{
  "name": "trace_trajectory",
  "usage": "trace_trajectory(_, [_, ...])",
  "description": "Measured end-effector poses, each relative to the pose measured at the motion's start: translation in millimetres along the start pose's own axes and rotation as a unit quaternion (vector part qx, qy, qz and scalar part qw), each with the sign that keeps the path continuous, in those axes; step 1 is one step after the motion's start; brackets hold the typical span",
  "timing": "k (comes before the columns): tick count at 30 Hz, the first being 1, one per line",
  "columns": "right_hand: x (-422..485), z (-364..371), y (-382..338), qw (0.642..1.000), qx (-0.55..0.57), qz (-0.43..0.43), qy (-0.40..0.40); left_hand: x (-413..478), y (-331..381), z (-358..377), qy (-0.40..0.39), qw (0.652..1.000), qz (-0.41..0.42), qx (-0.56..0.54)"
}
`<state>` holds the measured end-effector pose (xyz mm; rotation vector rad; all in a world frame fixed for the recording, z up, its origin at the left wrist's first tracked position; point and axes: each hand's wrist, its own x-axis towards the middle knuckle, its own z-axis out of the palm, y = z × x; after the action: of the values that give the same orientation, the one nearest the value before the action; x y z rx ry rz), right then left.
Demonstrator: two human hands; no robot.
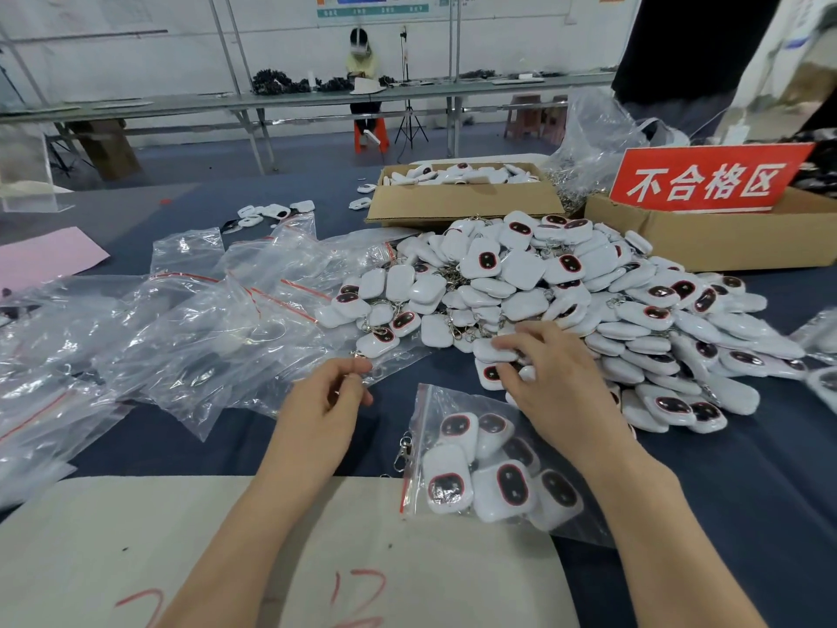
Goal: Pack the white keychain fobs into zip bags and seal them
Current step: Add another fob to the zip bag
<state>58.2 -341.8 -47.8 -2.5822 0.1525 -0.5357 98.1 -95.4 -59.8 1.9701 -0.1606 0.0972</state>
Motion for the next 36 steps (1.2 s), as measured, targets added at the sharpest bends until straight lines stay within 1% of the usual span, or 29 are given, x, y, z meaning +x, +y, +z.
trace_trajectory(4, [-0.6,-1.9,0.4,1.000,-0.007,0.003,-0.008,-1.0,1.4,1.7,0.005,1.000,0.009,0.015])
trace_trajectory(8, [-1.0,1.7,-1.0,0.998,-0.052,0.015,-0.018,-5.6,2.2,4.0,0.006,0.999,0.019,0.042])
trace_trajectory(14, [-1.0,1.7,0.7,1.000,0.004,0.012,0.029,-4.5,1.5,3.1,0.003,0.999,0.016,0.050])
trace_trajectory(20, [0.1,-1.7,0.7,0.999,0.039,0.011,0.033,-6.2,2.9,3.1,-0.002,0.998,0.019,0.052])
trace_trajectory(24, [-1.3,-5.0,-2.0,0.991,0.092,0.043,0.089,-7.4,2.8,2.9,-0.004,0.999,0.024,0.044])
trace_trajectory(26, [0.2,-8.9,-1.9,0.980,0.149,0.069,0.116,-7.6,2.5,3.8,-0.003,0.999,0.031,0.040])
trace_trajectory(27, [1.8,-11.4,-2.8,0.969,0.195,0.085,0.124,-7.5,2.5,4.2,-0.002,0.999,0.033,0.040])
trace_trajectory(29, [5.4,-17.6,-6.9,0.936,0.310,0.107,0.130,-8.2,3.1,4.8,0.004,0.999,0.037,0.032])
trace_trajectory(31, [7.6,-23.2,-11.7,0.901,0.399,0.105,0.132,-10.1,5.7,5.3,0.025,0.999,0.048,0.004])
trace_trajectory(33, [7.2,-26.0,-16.9,0.881,0.452,0.084,0.108,-13.3,10.2,5.9,0.058,0.995,0.074,-0.029])
trace_trajectory(36, [5.7,-22.8,-24.2,0.868,0.492,0.052,0.049,-18.7,20.2,10.3,0.085,0.988,0.107,-0.071])
